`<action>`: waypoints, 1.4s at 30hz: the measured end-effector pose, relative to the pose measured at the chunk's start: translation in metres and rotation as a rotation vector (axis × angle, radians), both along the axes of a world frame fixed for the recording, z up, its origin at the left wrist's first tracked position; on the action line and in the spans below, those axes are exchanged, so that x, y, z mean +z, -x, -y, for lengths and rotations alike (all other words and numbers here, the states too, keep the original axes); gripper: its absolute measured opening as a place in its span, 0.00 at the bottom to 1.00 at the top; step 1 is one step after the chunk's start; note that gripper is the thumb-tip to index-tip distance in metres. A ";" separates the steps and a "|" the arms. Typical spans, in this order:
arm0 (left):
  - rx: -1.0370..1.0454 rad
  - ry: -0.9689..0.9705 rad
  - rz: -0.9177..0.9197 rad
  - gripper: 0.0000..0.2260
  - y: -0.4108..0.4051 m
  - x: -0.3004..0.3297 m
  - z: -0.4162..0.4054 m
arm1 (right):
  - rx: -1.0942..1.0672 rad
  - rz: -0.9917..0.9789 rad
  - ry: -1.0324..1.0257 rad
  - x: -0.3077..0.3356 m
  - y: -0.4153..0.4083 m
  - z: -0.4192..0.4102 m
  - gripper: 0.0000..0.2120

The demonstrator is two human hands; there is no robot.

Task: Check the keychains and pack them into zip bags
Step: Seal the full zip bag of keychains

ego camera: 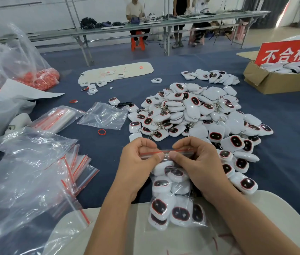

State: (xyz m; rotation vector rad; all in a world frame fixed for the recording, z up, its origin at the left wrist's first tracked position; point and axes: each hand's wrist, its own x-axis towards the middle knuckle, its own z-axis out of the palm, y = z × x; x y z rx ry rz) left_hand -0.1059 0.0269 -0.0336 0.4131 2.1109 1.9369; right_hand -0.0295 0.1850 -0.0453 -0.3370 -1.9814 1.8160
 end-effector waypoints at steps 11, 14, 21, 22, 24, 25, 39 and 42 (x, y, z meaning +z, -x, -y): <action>0.003 0.071 -0.084 0.10 -0.003 -0.002 -0.006 | 0.002 -0.025 -0.076 -0.001 -0.002 0.001 0.12; 0.031 0.049 -0.111 0.09 -0.001 -0.003 -0.006 | -0.037 -0.038 -0.110 -0.004 0.000 0.002 0.11; -0.038 -0.008 -0.066 0.10 -0.001 -0.002 -0.005 | 0.049 -0.100 -0.012 -0.004 -0.001 -0.001 0.11; -0.033 -0.018 -0.069 0.11 -0.002 -0.002 -0.005 | 0.061 -0.102 -0.005 -0.003 -0.001 -0.002 0.11; -0.014 -0.011 -0.081 0.11 -0.002 -0.002 -0.007 | 0.068 -0.103 -0.003 -0.003 0.000 -0.002 0.10; -0.007 0.000 -0.093 0.10 -0.001 -0.003 -0.007 | 0.064 -0.104 -0.004 -0.003 0.000 -0.001 0.10; 0.006 0.104 -0.237 0.11 -0.006 0.002 -0.007 | 0.015 -0.097 -0.105 -0.001 -0.002 0.002 0.13; 0.014 0.107 -0.249 0.11 -0.006 0.002 -0.008 | -0.028 -0.092 -0.079 -0.004 0.000 0.003 0.13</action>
